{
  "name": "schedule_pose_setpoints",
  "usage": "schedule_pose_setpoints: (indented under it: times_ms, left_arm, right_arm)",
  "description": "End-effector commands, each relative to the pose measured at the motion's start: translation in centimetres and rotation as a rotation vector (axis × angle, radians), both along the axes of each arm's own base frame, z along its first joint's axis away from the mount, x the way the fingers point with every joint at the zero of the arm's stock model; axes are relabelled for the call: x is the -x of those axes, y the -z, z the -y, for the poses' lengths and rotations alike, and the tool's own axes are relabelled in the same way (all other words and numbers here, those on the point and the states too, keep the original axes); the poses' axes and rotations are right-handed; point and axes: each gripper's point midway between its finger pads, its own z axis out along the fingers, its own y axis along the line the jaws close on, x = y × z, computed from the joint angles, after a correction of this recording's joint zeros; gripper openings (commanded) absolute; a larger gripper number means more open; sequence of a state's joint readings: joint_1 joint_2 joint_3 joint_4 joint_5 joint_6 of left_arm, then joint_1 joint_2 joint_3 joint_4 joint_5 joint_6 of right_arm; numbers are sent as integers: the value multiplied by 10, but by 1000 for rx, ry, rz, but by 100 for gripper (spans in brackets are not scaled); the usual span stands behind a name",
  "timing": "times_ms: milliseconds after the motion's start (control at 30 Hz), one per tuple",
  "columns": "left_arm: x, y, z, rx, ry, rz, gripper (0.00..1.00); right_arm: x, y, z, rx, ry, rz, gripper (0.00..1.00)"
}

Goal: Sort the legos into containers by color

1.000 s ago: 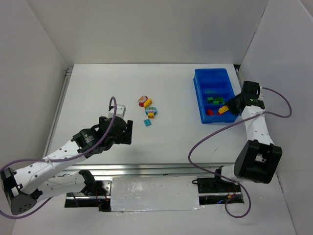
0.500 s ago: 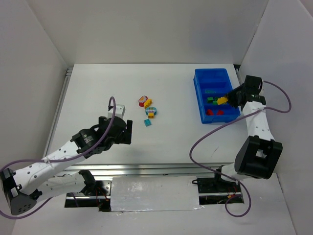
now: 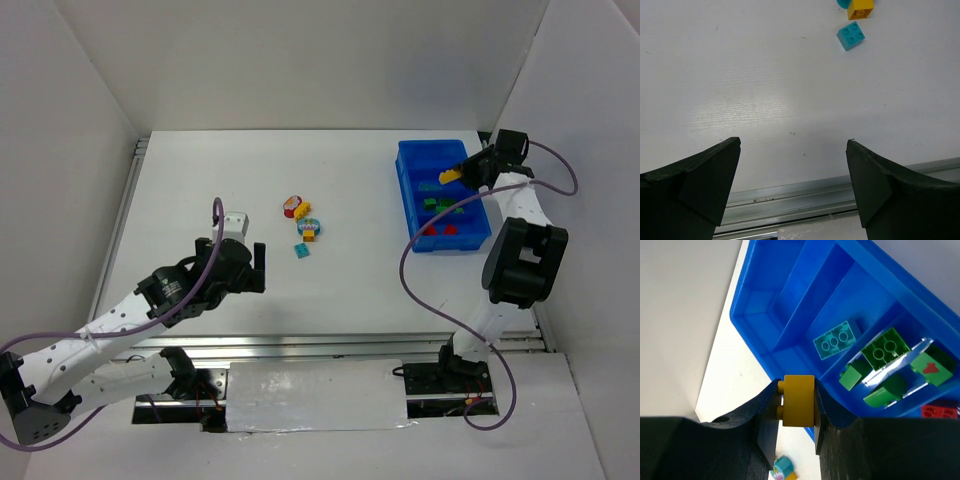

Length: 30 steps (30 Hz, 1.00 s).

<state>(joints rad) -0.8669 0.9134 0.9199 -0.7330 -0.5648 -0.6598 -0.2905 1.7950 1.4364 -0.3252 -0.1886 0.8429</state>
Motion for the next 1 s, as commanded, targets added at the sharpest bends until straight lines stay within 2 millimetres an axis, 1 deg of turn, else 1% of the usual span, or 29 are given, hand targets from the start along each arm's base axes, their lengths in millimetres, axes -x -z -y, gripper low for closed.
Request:
schedule_pose_setpoints:
  times_ms: [0,33,300,367,467,500,700,733,967]
  left_arm:
    - [-4,-1,-3,3,-33,20,99]
    - [-5,-2,-4,1,-36,23,99]
    - [-7,-5,-5,7,-58,30,99]
    - [-8,-8,-1,23,-51,36,100]
    - [-12,-13,2,35,-62,43,99]
    - [-12,-13,2,38,-66,42,100]
    - [-17,-15,11,51,-72,35,99]
    - [-19,-19,12,56,-70,41,100]
    - [-23,-17,15,44,-79,36,99]
  right_arm:
    - [-30,-51,8,23,-11,145,0]
    - [-33,-46,7,16,-14,132,0]
    - [-43,-37,4,-18,-27,139,0]
    - [-44,-41,4,-21,-31,155,0]
    - [-40,-41,-1,-23,-47,170,0]
    - [-39,-45,-2,-21,-47,182,0]
    - [-34,-46,-6,-23,-58,183,0]
    - [-34,-47,-5,-24,-55,185,0]
    - [-32,-50,-8,-25,-71,185,0]
